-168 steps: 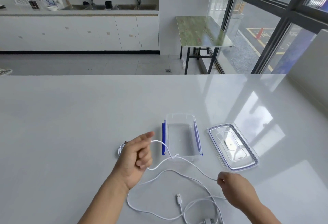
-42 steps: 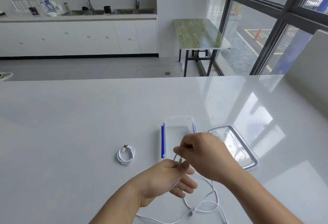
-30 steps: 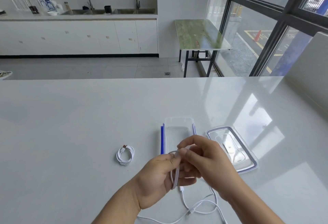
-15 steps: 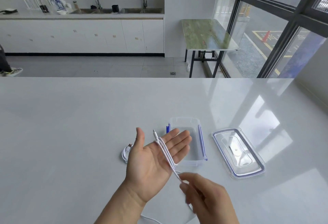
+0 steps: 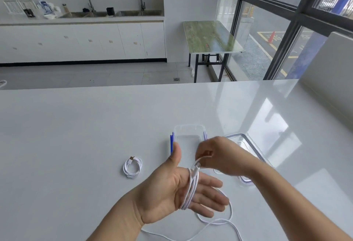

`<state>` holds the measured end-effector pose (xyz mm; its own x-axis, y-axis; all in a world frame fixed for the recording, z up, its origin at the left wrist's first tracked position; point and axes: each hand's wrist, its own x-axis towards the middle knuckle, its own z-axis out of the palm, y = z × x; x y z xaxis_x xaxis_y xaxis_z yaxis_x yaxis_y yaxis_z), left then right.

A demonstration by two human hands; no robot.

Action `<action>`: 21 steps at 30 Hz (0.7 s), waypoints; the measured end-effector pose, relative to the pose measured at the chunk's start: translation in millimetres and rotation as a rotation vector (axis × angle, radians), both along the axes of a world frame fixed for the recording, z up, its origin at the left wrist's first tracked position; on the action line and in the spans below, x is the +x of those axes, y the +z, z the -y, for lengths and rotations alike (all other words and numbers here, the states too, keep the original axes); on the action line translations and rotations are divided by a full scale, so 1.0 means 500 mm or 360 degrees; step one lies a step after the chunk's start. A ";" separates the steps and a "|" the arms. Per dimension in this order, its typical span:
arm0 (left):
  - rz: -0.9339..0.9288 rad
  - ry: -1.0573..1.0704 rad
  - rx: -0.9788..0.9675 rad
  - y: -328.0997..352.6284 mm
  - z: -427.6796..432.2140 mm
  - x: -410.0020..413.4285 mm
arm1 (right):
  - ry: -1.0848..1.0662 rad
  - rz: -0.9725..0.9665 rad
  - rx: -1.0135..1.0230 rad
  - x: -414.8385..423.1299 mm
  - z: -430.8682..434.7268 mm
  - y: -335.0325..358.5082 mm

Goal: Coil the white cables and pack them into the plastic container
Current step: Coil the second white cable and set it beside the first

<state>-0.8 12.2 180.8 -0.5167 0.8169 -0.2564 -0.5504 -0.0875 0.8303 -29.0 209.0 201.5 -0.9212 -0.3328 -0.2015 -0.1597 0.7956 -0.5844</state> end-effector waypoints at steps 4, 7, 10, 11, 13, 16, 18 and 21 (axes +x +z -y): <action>-0.0111 -0.0018 -0.0315 -0.003 -0.008 0.000 | 0.0081 -0.0350 0.0227 0.012 0.042 0.100; -0.0140 0.0079 -0.0411 -0.016 -0.007 -0.010 | 0.0093 -0.0787 0.0499 0.054 0.062 0.127; 0.0048 0.0385 -0.0109 -0.013 -0.005 -0.013 | -0.0021 -0.1022 0.0513 0.106 0.071 0.116; 0.0155 0.0476 0.0064 -0.010 -0.004 -0.014 | -0.0094 -0.1050 0.0376 0.123 0.073 0.104; 0.0310 0.0607 0.0342 -0.006 0.000 -0.015 | -0.0222 -0.1010 0.0023 0.152 0.080 0.075; 0.0404 0.0687 0.0587 0.004 -0.003 -0.013 | -0.0373 -0.0845 -0.0358 0.186 0.094 0.013; 0.0416 0.0718 0.0688 0.010 -0.011 -0.008 | -0.0471 -0.0737 -0.0541 0.204 0.102 -0.023; 0.0407 0.0739 0.0742 0.011 -0.019 -0.007 | -0.0564 -0.0689 -0.0706 0.220 0.112 -0.060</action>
<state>-4.3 21.7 186.2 -0.8086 0.5808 -0.0935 -0.5430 -0.6756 0.4987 80.9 153.0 171.2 -0.9558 0.0359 0.2919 -0.2262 0.5448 -0.8075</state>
